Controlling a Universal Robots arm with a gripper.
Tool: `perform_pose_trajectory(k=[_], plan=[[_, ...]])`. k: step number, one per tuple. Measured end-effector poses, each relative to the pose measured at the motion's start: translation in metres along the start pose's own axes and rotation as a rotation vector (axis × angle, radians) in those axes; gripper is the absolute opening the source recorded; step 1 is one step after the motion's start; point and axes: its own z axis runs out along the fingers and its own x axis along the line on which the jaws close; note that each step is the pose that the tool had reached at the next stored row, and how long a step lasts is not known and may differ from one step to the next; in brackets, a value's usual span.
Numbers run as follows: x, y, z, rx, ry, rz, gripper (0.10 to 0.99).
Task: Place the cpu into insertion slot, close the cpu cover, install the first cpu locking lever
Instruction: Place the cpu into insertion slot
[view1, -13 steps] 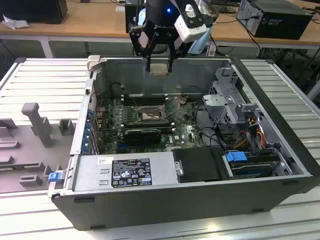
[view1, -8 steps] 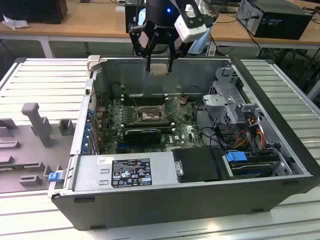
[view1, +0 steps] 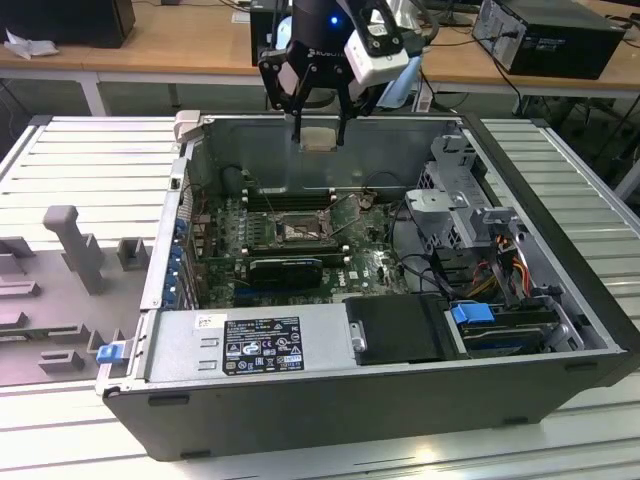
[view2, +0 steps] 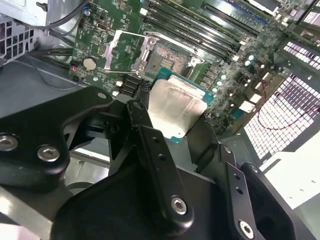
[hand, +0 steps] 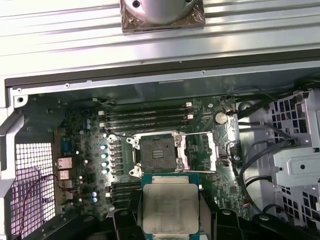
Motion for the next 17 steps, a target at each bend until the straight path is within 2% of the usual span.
perform_pose_trajectory(k=[6, 17], plan=[[0.0000, 0.0000, 0.0000, -0.001, -0.0047, 0.052, 0.541], [0.0000, 0.0000, 0.0000, -0.002, -0.0086, 0.096, 0.541]])
